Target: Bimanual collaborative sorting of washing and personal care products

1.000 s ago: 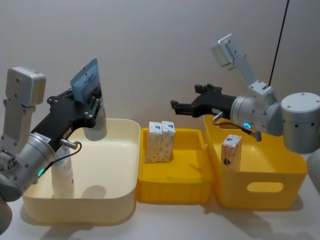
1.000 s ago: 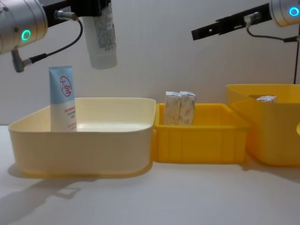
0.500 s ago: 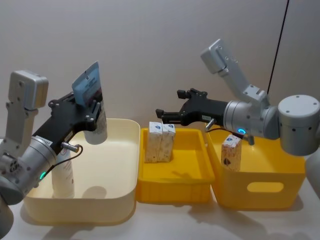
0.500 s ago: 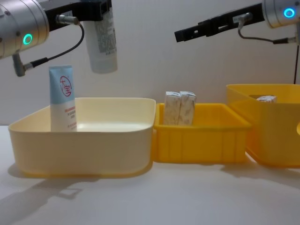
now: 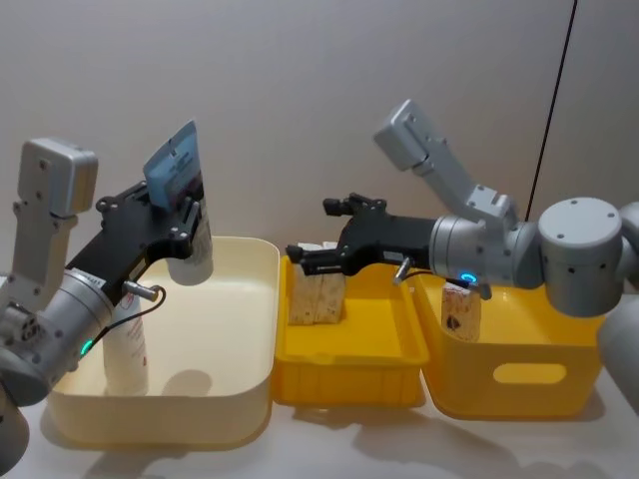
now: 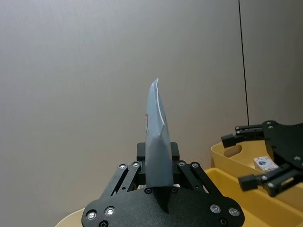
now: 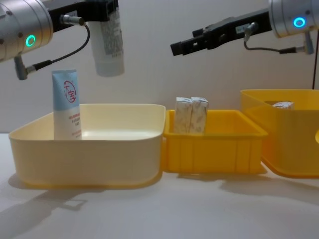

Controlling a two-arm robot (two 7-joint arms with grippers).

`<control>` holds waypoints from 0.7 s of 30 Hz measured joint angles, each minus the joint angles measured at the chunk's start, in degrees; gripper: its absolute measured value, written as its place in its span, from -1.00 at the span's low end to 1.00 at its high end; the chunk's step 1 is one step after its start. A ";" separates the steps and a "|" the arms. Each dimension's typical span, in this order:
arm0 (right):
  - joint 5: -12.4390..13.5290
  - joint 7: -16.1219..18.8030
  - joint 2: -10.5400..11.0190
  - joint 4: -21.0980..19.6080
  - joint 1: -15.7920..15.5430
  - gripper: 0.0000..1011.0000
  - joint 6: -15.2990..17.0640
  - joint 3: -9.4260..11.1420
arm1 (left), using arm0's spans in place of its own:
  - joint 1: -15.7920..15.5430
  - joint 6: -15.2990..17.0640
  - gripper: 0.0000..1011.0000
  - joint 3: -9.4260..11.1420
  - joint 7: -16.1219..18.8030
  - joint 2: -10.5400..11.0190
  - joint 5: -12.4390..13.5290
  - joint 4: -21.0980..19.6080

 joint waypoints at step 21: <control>0.65 11.00 -3.84 9.30 4.82 0.98 -9.69 -6.39 | -1.10 -0.92 -0.48 -0.54 -0.60 -1.07 0.60 1.85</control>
